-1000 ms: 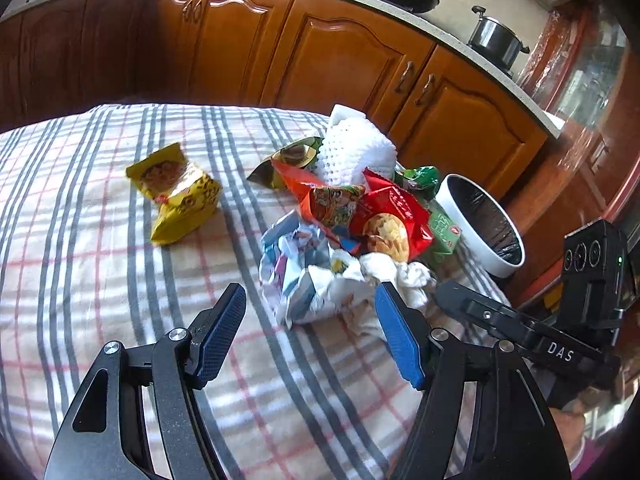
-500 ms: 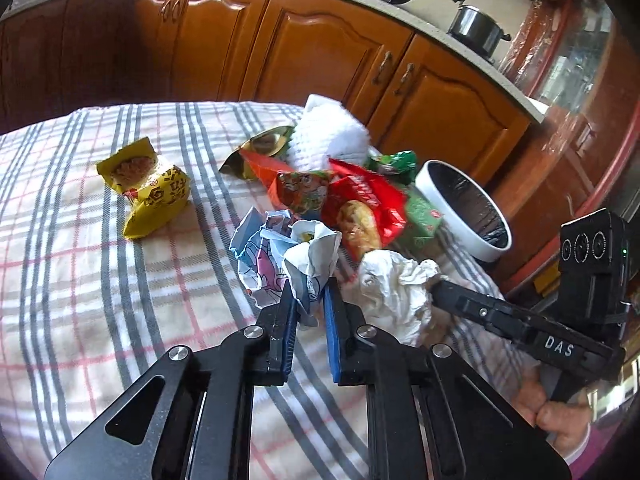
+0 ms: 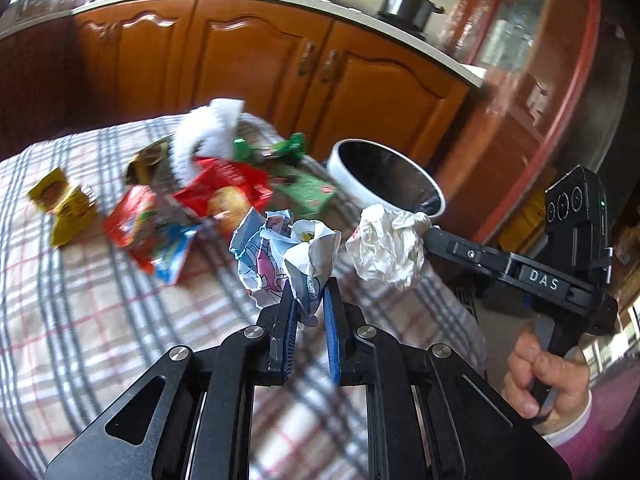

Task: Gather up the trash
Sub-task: 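Move both held items over the bin and open both tools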

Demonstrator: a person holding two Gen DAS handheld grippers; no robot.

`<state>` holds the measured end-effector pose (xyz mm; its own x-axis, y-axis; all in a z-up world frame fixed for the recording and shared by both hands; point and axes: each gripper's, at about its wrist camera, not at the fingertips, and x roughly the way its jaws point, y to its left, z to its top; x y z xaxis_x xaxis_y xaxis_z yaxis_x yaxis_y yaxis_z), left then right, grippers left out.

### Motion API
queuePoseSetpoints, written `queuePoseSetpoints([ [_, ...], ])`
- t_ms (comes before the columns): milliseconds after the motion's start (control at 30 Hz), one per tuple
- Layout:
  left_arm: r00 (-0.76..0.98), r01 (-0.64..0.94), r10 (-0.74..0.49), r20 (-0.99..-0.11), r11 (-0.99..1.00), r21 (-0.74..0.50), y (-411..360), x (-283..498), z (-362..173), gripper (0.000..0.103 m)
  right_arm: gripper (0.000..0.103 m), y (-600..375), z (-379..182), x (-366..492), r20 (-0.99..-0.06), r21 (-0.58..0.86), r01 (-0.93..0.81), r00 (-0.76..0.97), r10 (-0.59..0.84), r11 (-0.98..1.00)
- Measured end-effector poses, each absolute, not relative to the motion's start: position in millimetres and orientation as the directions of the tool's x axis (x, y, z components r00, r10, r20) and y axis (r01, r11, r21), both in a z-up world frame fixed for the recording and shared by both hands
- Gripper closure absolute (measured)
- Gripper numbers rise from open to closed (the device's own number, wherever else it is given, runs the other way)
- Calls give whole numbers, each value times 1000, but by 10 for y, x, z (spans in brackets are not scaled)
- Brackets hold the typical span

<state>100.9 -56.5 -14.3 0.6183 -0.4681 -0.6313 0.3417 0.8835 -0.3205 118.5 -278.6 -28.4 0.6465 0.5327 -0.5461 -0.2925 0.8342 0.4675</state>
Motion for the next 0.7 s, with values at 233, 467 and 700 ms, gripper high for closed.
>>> queuePoseSetpoints([
  [233, 601, 398, -493, -629, 867, -299, -881, 1061, -57, 92, 92, -3134, -230, 1181, -533, 460, -240, 695, 482, 855],
  [467, 582, 444, -508, -635, 853, -275, -1147, 1162, -21, 92, 92, -3387, -209, 1206, -522, 467, -201, 723, 452, 861],
  [700, 568, 471, -524, -634, 839, -271, -1348, 1291, 9, 92, 92, -3592, -182, 1284, -519, 451, -172, 747, 415, 876],
])
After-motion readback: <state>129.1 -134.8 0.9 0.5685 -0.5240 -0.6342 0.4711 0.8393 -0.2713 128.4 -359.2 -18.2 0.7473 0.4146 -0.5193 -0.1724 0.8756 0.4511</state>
